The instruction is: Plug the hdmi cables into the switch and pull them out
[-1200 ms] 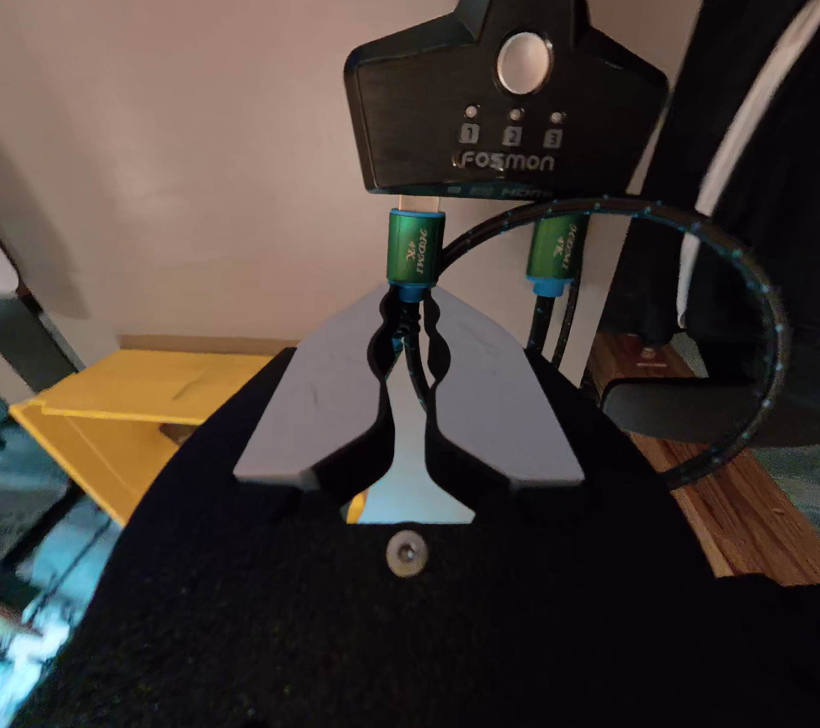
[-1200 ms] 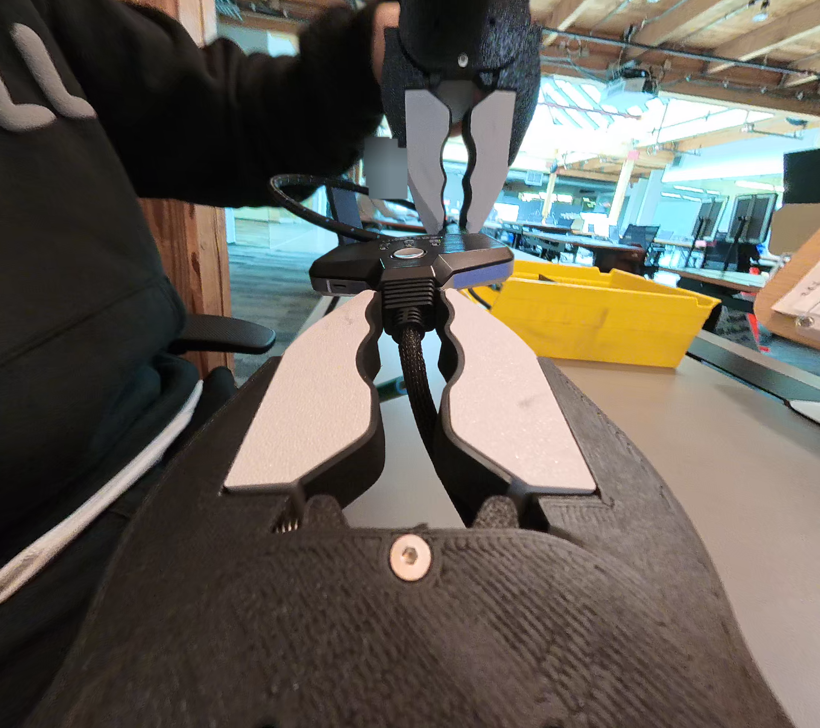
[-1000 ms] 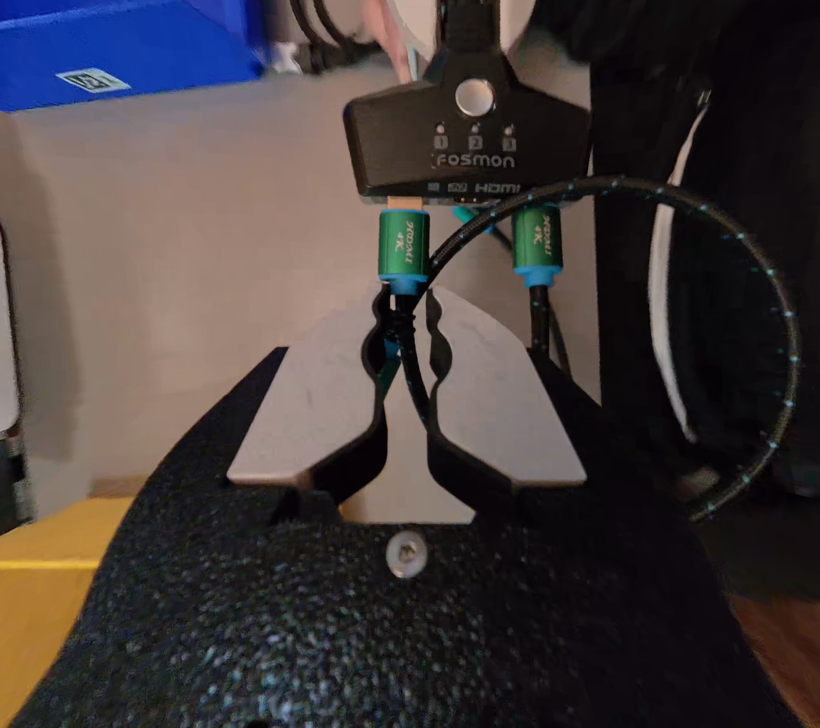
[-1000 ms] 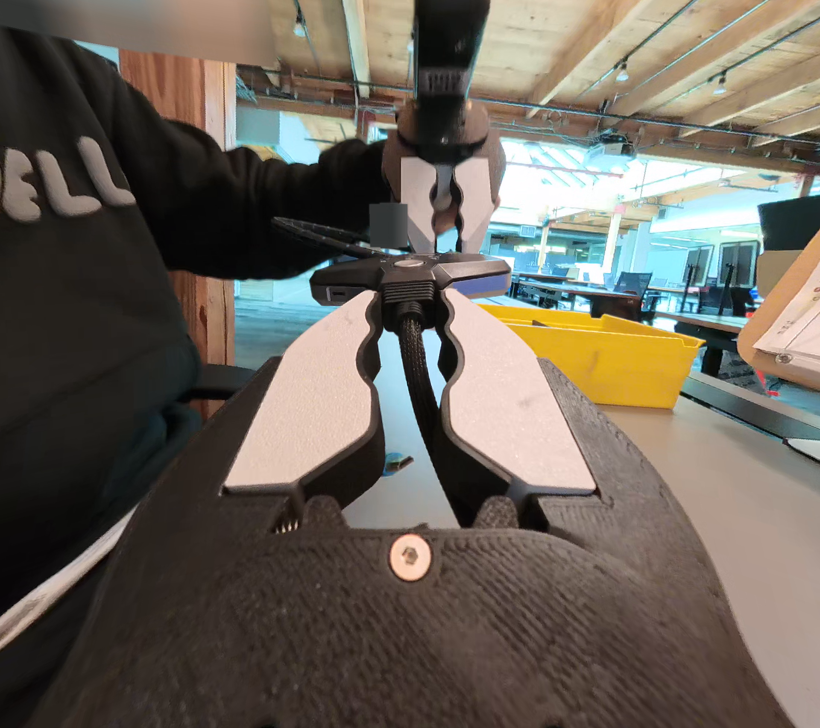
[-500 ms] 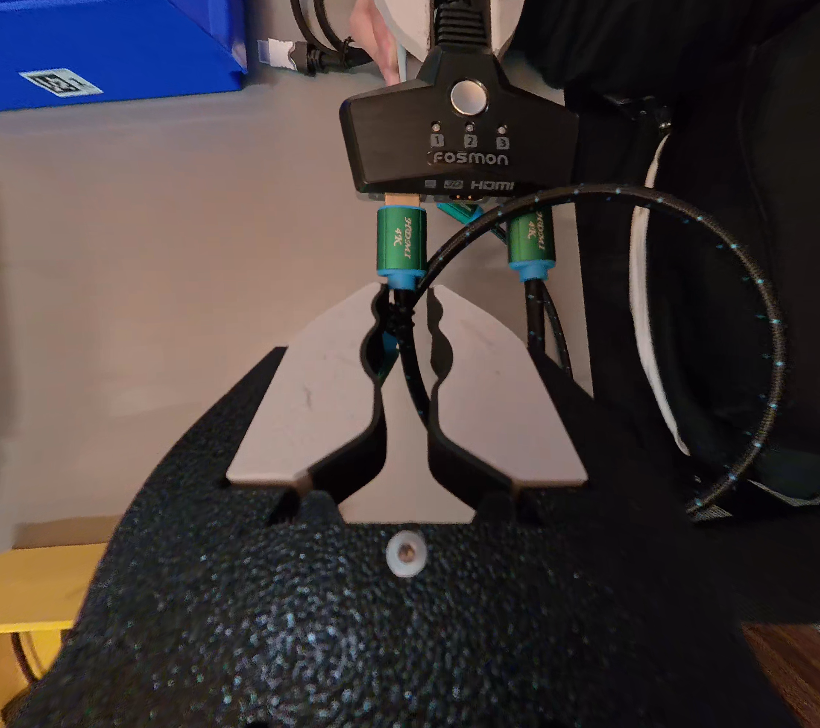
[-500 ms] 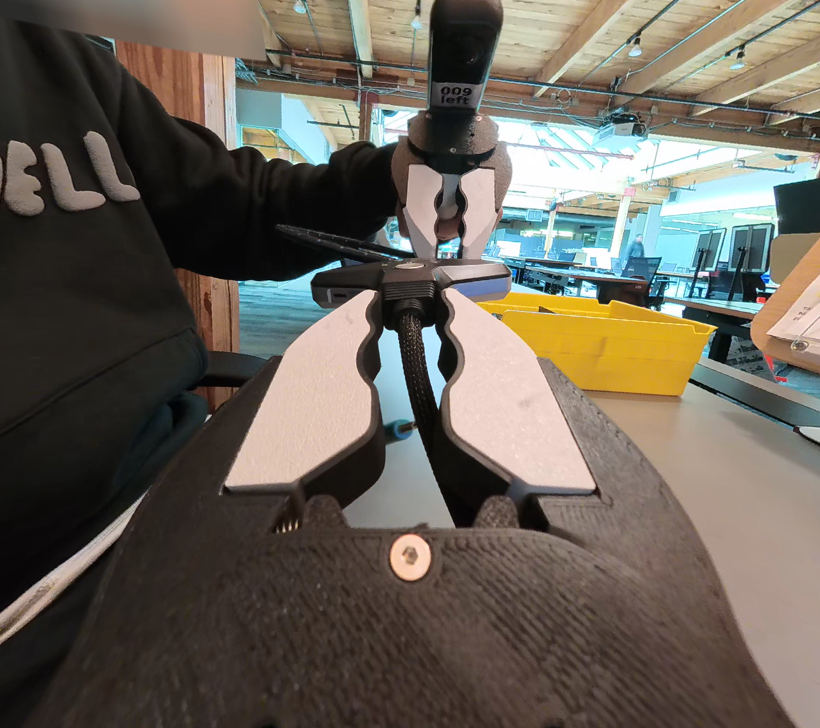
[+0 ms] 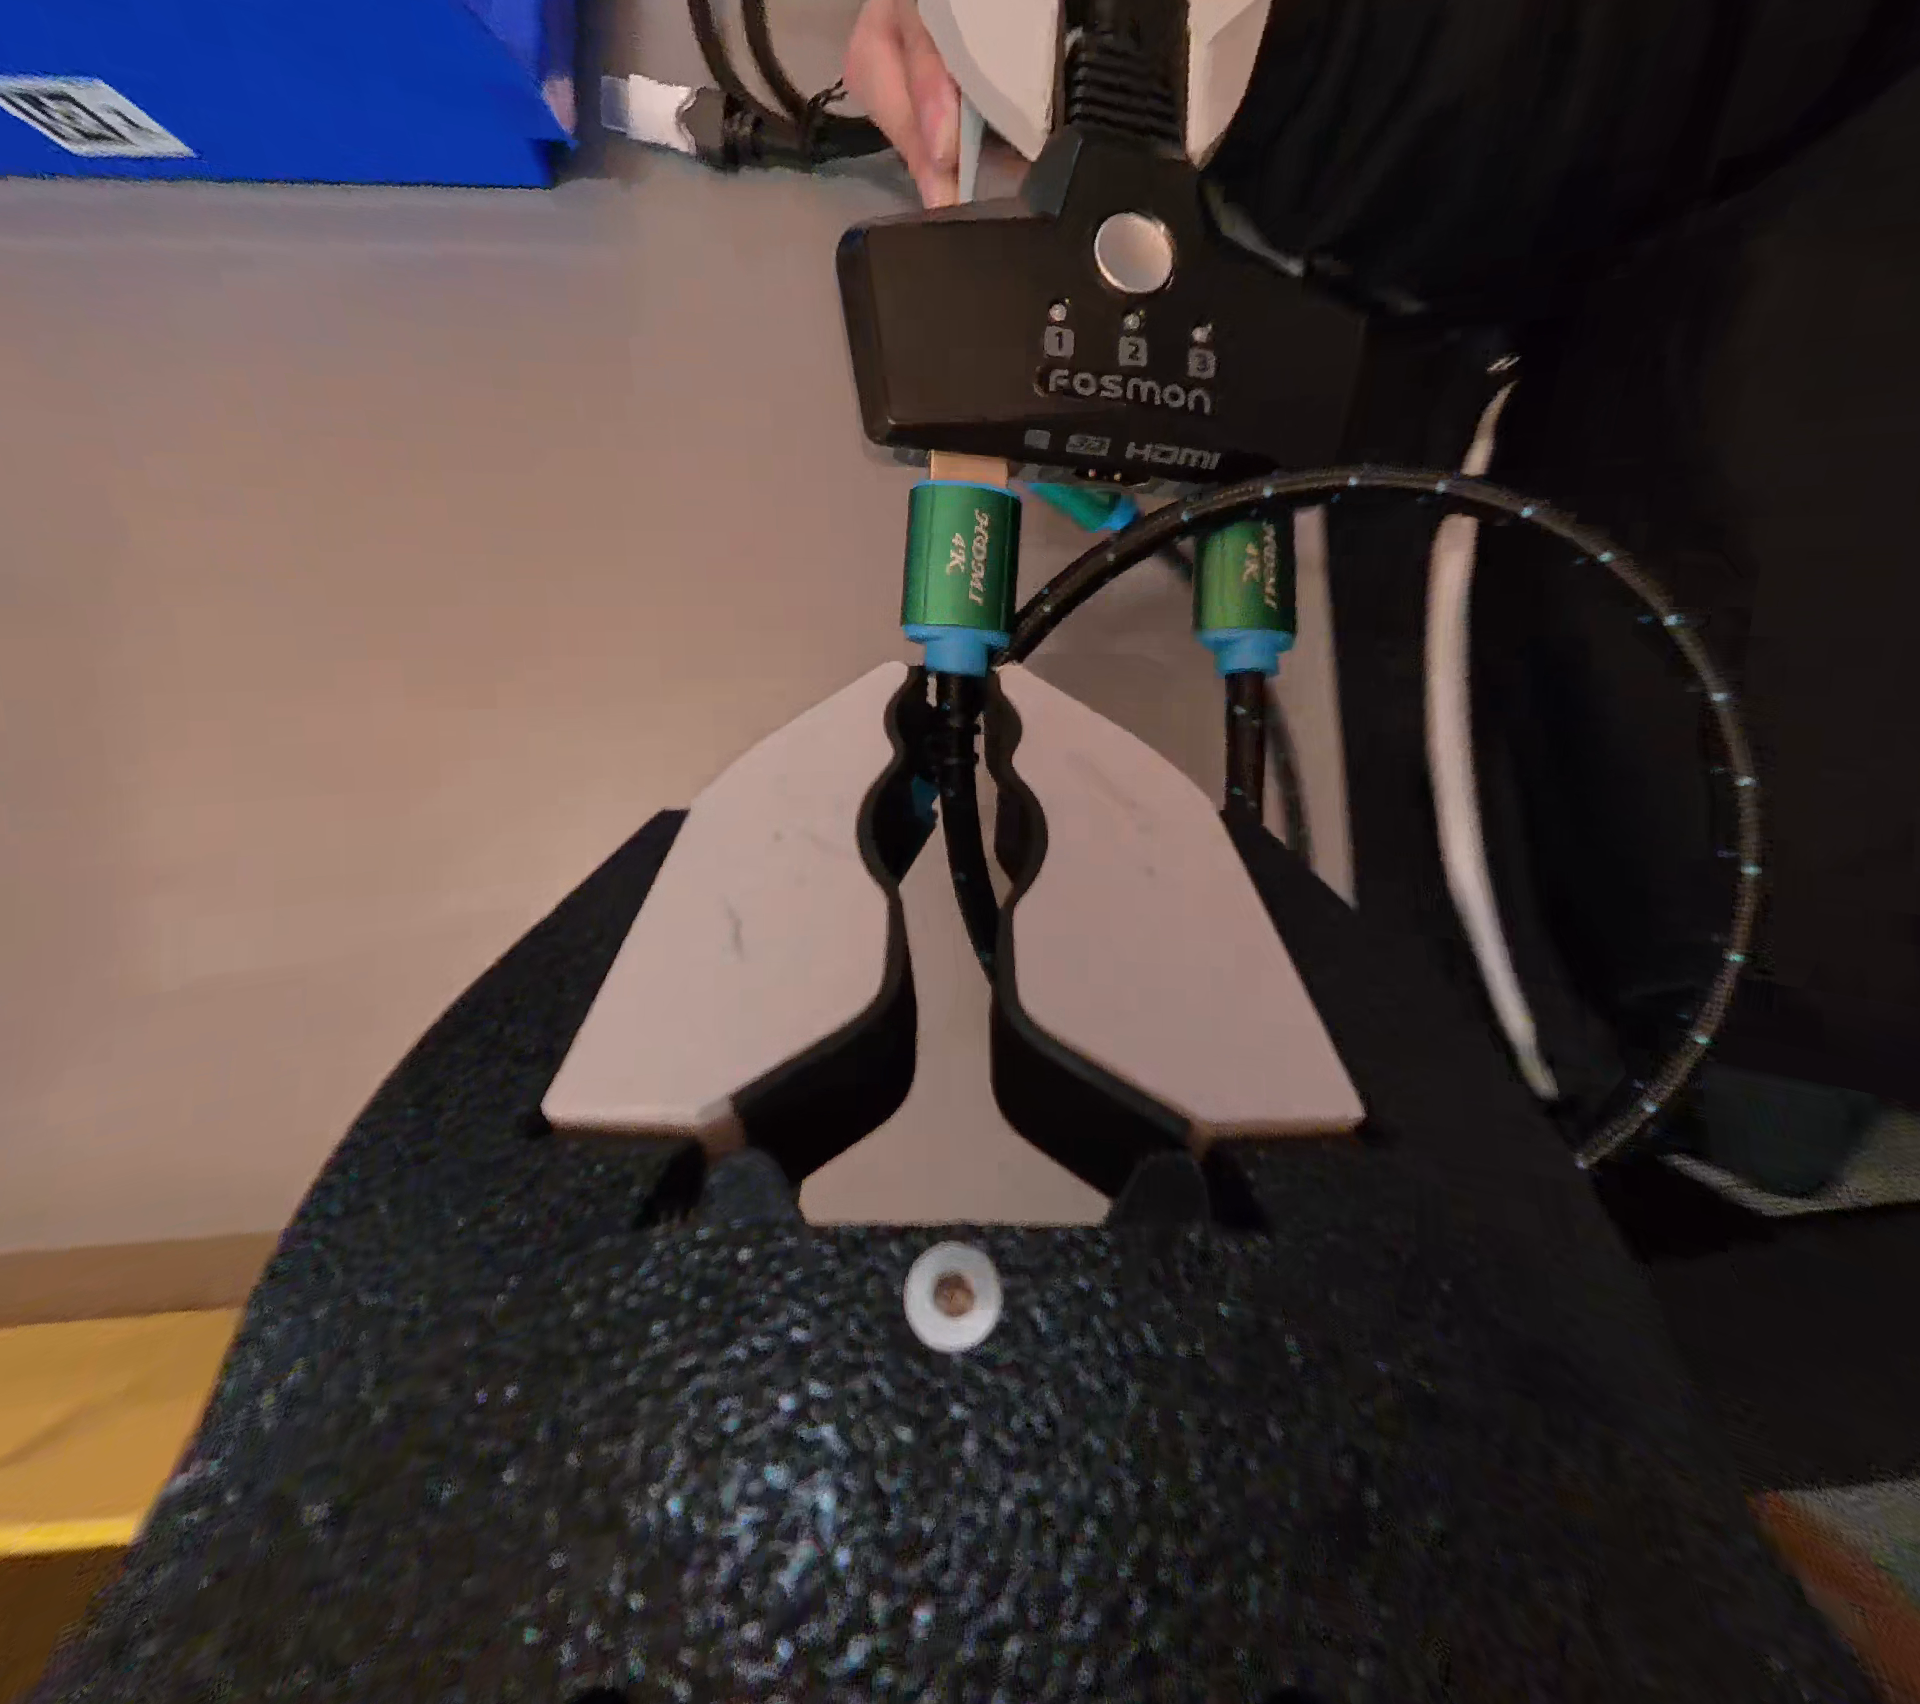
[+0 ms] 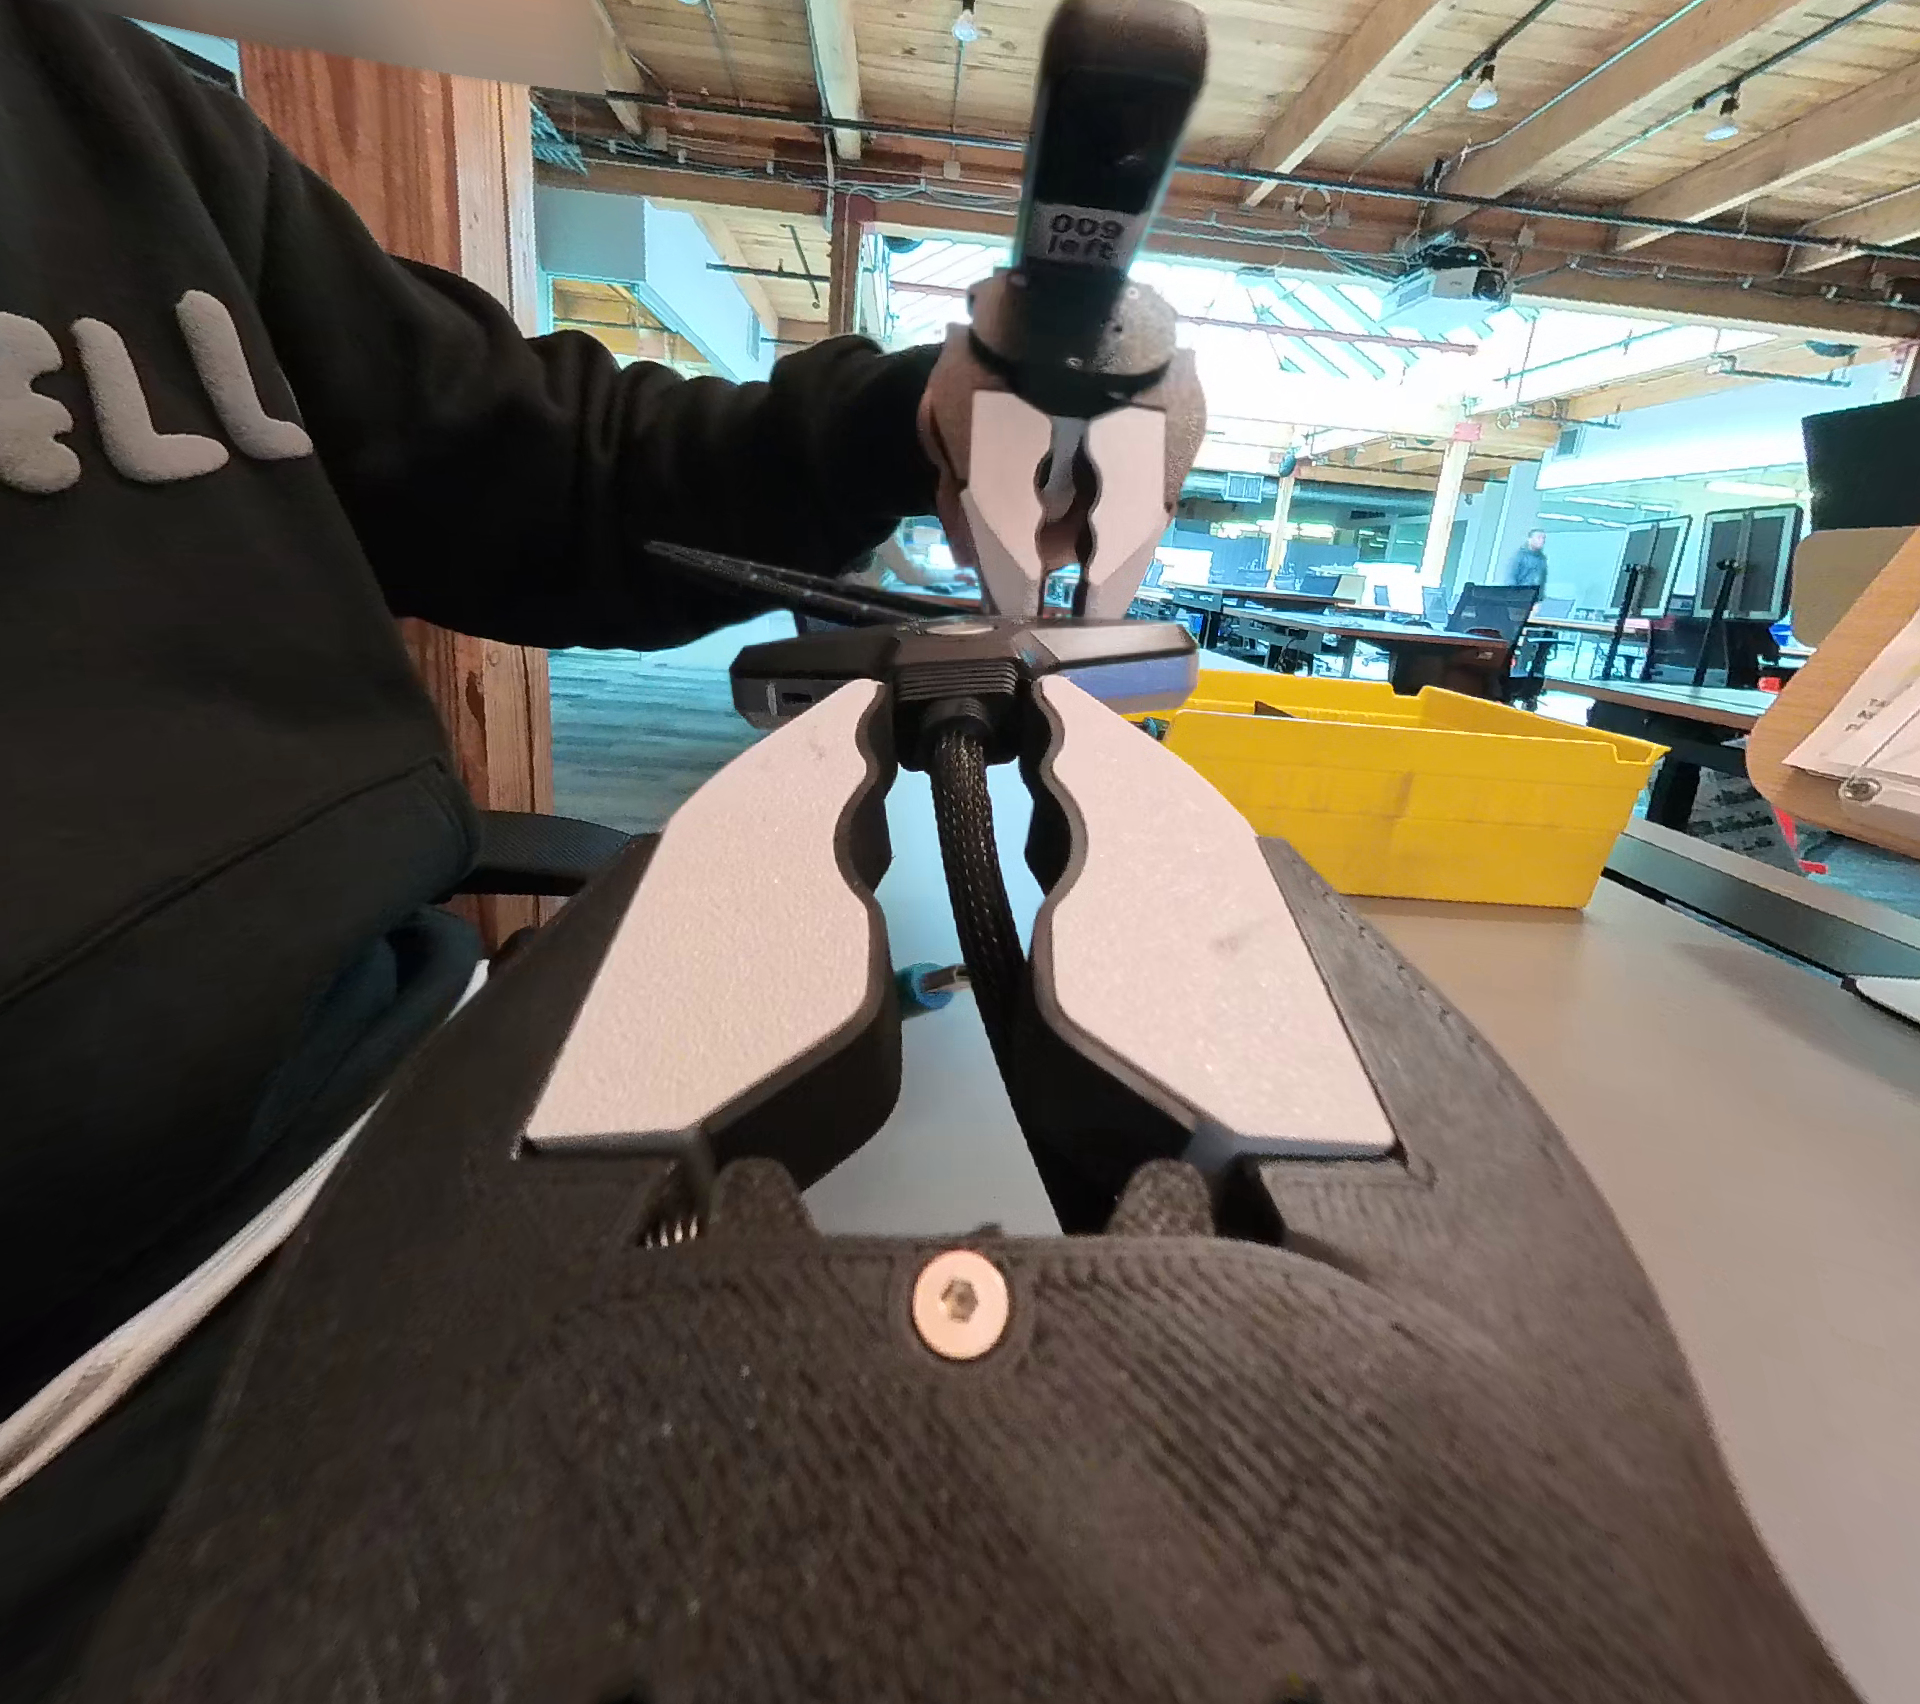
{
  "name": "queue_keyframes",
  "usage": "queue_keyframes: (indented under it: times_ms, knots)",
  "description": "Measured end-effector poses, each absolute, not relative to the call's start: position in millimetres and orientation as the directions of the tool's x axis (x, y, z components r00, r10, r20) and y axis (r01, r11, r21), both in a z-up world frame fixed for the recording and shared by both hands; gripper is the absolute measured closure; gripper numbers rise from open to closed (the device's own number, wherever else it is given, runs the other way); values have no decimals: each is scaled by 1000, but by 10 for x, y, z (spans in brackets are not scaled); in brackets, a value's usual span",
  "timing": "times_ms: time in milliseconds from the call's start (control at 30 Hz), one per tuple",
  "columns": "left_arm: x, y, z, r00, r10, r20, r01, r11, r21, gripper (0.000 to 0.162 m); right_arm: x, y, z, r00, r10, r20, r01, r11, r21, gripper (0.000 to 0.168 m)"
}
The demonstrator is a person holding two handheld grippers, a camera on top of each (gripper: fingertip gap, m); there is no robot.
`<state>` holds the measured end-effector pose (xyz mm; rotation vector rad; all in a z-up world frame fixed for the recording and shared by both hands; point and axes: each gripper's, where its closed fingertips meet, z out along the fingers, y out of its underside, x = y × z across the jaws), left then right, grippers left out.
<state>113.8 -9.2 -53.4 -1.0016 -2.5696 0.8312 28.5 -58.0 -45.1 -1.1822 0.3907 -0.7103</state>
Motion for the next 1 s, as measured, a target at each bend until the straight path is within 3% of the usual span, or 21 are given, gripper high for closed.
queue_keyframes:
  times_ms: [233, 533, 667, 767, 1000]
  knots:
    - [1154, -106, -567, -703, 701, -119, 622, 524, -582, 153, 285, -575, -448, 722, -687, 81, 296, 201, -934, 145]
    - [1064, -34, -715, -656, 746, -114, 631, 459, -625, 154, 240, -488, -308, 748, -658, 84, 313, 238, -919, 144]
    - [1061, -105, -452, -719, 688, -97, 496, 410, -765, 154, 218, -577, -353, 725, -683, 95, 308, 197, -931, 144]
    - [1122, -103, -446, -720, 674, -163, 542, 400, -739, 154, 262, -560, -388, 713, -693, 102, 313, 184, -932, 144]
    - [1226, -83, -437, -799, 602, -6, 402, 526, -749, 153, 368, -519, -449, 664, -735, 139, 304, 95, -948, 145]
